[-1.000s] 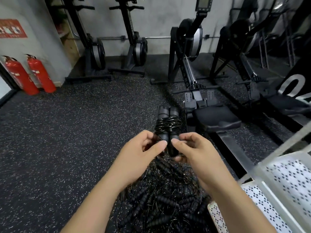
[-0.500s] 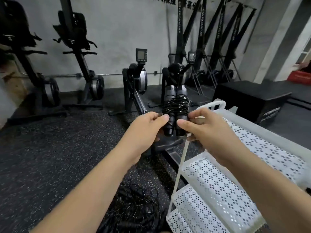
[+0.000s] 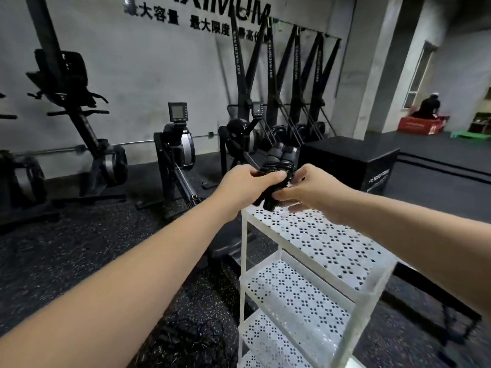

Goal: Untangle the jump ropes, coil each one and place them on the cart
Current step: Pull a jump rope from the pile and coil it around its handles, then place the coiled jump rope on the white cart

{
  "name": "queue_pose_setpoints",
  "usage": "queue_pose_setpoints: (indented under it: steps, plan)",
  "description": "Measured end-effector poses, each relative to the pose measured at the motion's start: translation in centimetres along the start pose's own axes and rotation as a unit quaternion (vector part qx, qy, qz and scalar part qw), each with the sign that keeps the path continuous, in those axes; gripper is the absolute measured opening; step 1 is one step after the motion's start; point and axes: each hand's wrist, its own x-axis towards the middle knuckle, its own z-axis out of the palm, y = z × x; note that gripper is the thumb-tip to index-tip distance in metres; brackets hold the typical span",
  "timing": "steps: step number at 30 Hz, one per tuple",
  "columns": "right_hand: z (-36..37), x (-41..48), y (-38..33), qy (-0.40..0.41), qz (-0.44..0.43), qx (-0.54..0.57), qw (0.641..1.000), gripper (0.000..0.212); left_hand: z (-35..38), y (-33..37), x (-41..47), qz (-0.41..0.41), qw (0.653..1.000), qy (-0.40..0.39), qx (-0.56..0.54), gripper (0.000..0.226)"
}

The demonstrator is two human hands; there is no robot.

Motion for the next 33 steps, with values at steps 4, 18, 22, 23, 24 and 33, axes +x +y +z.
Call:
queue_pose_setpoints:
  steps: [4, 18, 22, 23, 24, 33]
  plan:
    - [-2.0, 3.7, 2.6, -0.058, 0.081, 0.022, 0.995, 0.03, 1.9, -1.0, 3.4, -0.017, 0.996, -0.02, 0.081, 0.066]
    - [-2.9, 6.5, 7.7, -0.161, 0.219, 0.118, 0.955, 0.037, 7.2, -3.5, 5.4, 0.125, 0.886, 0.031, 0.446, 0.067]
    - [-3.2, 6.1, 7.0, -0.158, 0.205, 0.084, 0.962, 0.038, 7.4, -3.9, 5.2, 0.139, 0.863, 0.045, 0.484, 0.063]
    - [-3.3, 5.9, 6.6, -0.151, 0.194, 0.057, 0.968, 0.035, 7.4, -3.9, 5.2, 0.141, 0.862, 0.048, 0.484, 0.063]
    - [-3.5, 5.8, 6.2, -0.142, 0.176, 0.023, 0.974, 0.031, 7.2, -4.0, 5.1, 0.144, 0.863, 0.051, 0.481, 0.064]
    - [-0.9, 1.3, 0.2, -0.078, -0.004, -0.037, 0.996, 0.01, 2.5, -5.6, 1.4, 0.185, 0.887, 0.112, 0.407, 0.049]
